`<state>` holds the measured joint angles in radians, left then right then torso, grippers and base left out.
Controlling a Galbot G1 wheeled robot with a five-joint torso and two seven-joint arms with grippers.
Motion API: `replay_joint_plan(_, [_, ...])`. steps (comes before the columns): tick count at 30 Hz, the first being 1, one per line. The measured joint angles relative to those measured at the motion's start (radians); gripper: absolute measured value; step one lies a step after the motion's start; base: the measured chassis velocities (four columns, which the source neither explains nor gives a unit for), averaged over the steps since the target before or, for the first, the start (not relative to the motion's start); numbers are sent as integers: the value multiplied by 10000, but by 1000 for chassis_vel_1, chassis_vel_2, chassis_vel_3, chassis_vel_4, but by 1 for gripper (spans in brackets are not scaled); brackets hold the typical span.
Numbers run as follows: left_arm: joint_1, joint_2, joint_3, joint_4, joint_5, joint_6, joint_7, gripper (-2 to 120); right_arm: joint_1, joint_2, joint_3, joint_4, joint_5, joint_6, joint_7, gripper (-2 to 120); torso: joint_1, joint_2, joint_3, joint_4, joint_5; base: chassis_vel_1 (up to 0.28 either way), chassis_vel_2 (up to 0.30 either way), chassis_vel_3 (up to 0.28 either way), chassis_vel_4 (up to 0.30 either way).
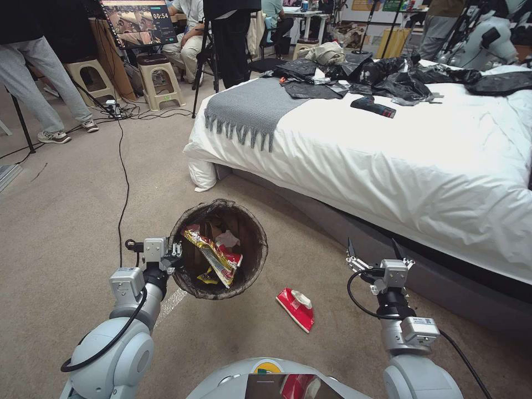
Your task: Pick up the trash bin, then pick up the garbage from the floor and place it into the trash bin.
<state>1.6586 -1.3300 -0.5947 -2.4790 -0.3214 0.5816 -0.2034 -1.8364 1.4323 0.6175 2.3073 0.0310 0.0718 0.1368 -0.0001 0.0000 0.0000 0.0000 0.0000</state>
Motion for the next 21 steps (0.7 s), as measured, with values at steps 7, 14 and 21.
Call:
replay_joint_plan(7, [10,5,0,-16,-1,0,-1,5,-4,-7,-35,-5,-19,12,-8,100,0,0,0,0,0,36,-27,-35,22])
replay_joint_plan(14, [32,0,0,-21,-1,1,-2,5,69,-27,-174,-91,-35,90,-5,100,0,0,0,0,0,61,-62,-51,58])
replay_joint_plan(21, [78,-14,-48,-21,-18,3,-47,5,390,-120,-176,-220,27,-207,-250,100,0,0,0,1,0,9,-20,-16,17])
